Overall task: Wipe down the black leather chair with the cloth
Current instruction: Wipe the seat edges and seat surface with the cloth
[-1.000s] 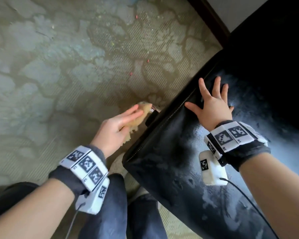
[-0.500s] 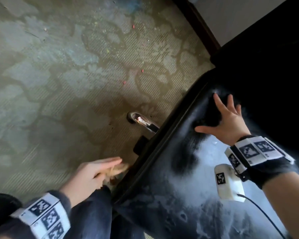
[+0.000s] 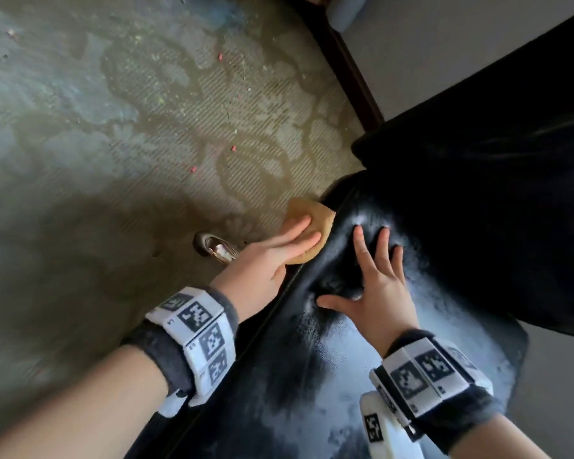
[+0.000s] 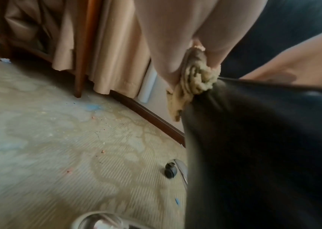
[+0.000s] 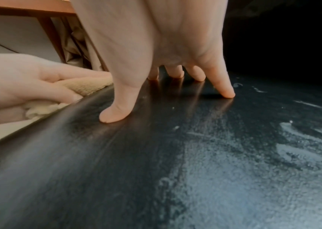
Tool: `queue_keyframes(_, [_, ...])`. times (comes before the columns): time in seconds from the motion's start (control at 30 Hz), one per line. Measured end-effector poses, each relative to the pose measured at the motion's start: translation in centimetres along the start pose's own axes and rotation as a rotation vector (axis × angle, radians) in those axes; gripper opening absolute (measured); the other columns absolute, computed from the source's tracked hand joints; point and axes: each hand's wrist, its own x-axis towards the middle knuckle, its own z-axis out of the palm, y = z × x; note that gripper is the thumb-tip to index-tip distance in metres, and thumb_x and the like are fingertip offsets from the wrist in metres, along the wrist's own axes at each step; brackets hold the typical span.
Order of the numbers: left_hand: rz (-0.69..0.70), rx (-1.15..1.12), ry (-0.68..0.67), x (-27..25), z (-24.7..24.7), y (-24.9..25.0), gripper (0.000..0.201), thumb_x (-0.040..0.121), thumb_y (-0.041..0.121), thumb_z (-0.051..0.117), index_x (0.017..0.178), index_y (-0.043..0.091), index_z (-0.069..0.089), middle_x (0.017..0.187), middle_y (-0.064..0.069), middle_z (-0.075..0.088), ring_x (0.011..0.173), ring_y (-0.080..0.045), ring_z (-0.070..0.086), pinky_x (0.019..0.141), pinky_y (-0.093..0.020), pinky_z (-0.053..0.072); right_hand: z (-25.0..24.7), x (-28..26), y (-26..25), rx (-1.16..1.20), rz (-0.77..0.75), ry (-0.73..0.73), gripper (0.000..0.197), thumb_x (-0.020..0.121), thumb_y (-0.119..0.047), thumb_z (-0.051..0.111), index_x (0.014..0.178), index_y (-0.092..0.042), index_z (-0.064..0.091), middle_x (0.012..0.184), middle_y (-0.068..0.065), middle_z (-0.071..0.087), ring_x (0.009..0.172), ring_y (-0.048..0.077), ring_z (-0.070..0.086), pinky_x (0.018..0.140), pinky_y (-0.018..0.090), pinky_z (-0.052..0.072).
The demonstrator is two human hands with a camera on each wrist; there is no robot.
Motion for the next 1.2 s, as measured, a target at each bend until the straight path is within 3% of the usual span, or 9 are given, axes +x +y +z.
queue_keyframes(0.13, [0.001, -0.034, -0.069, -5.4, -0.9, -1.8, 0.07, 0.077, -0.021, 0.041, 0.13, 0.025, 0.049, 0.142, 0.027, 0.029, 0.131, 0.016, 0.021, 0.106, 0.0, 0.01, -0.2, -0.1, -0.3, -0.028, 0.007, -0.015, 0.117, 0.069, -0.051, 0.072, 0.132, -0.036, -0.026, 0.155, -0.001, -0.023, 0.143, 0.029, -0.018, 0.114, 0.054, 0.02])
queue_keyframes(0.27, [-0.136, -0.146, -0.103, -6.6, -3.0, -2.6, 0.086, 0.077, -0.022, 0.045, 0.112, 0.056, 0.052, 0.127, 0.051, 0.031, 0.12, 0.01, 0.045, 0.097, 0.0, 0.025, -0.4, -0.4, -0.9, -0.064, 0.015, -0.044, 0.117, 0.073, -0.051, 0.067, 0.132, -0.028, -0.031, 0.153, 0.0, -0.028, 0.142, 0.029, -0.021, 0.115, 0.051, 0.022])
queue_keyframes(0.33, [-0.157, -0.159, -0.029, -3.3, -4.0, -2.0, 0.081, 0.08, -0.02, 0.046, 0.119, 0.051, 0.048, 0.129, 0.046, 0.034, 0.118, 0.006, 0.048, 0.087, 0.001, 0.034, -0.4, -0.5, -1.0, -0.072, 0.021, -0.07, 0.116, 0.074, -0.051, 0.066, 0.13, -0.026, -0.033, 0.152, -0.001, -0.031, 0.141, 0.029, -0.023, 0.115, 0.05, 0.021])
queue_keyframes(0.43, [-0.095, -0.128, 0.064, 3.7, -5.1, -0.2, 0.064, 0.087, -0.014, 0.042, 0.131, 0.031, 0.041, 0.133, 0.038, 0.035, 0.124, 0.015, 0.033, 0.088, 0.001, 0.038, -0.6, -0.4, -1.2, -0.099, 0.031, -0.111, 0.116, 0.076, -0.054, 0.063, 0.128, -0.025, -0.037, 0.142, -0.003, -0.041, 0.14, 0.029, -0.026, 0.116, 0.051, 0.019])
queue_keyframes(0.53, [-0.022, -0.001, 0.069, 10.4, -5.1, 2.4, 0.06, 0.09, -0.009, 0.04, 0.141, 0.021, 0.035, 0.151, 0.011, 0.024, 0.129, -0.003, 0.038, 0.096, -0.006, 0.034, -0.7, -0.3, -1.3, -0.15, 0.035, -0.137, 0.117, 0.076, -0.058, 0.059, 0.125, -0.018, -0.04, 0.135, -0.002, -0.045, 0.14, 0.031, -0.026, 0.116, 0.051, 0.019])
queue_keyframes(0.67, [0.053, 0.179, -0.066, 14.4, -2.7, 4.4, 0.064, 0.088, -0.01, 0.037, 0.144, 0.02, 0.028, 0.156, 0.001, 0.013, 0.138, -0.018, 0.029, 0.109, -0.021, 0.024, -0.7, -0.1, -1.3, -0.168, 0.035, -0.167, 0.116, 0.077, -0.058, 0.057, 0.125, -0.019, -0.04, 0.135, 0.001, -0.047, 0.139, 0.033, -0.027, 0.114, 0.052, 0.019])
queue_keyframes(0.87, [0.037, 0.179, -0.071, 11.3, -0.6, 2.6, 0.065, 0.085, -0.014, 0.038, 0.137, 0.025, 0.041, 0.152, 0.01, 0.023, 0.139, -0.006, 0.022, 0.106, -0.007, 0.011, -0.5, 0.2, -1.1, -0.177, 0.039, -0.188, 0.114, 0.078, -0.058, 0.056, 0.125, -0.019, -0.04, 0.138, 0.005, -0.045, 0.138, 0.036, -0.028, 0.112, 0.055, 0.017])
queue_keyframes(1.07, [0.081, 0.143, -0.119, 4.6, -1.4, 0.7, 0.071, 0.081, -0.02, 0.041, 0.136, 0.024, 0.044, 0.151, 0.018, 0.022, 0.137, 0.008, 0.015, 0.11, -0.005, 0.006, -0.1, 0.5, -0.9, -0.148, 0.047, -0.163, 0.113, 0.077, -0.057, 0.058, 0.131, -0.024, -0.035, 0.145, 0.006, -0.04, 0.139, 0.038, -0.024, 0.112, 0.057, 0.02])
queue_keyframes(1.2, [0.06, 0.131, -0.13, -1.9, -0.7, -0.4, 0.081, 0.077, -0.025, 0.042, 0.136, 0.029, 0.042, 0.151, 0.021, 0.024, 0.139, 0.001, 0.02, 0.112, -0.01, 0.008, 0.3, 0.6, -0.8, -0.074, 0.072, -0.111, 0.111, 0.077, -0.051, 0.064, 0.143, -0.03, -0.021, 0.154, 0.004, -0.026, 0.141, 0.04, -0.016, 0.111, 0.059, 0.019])
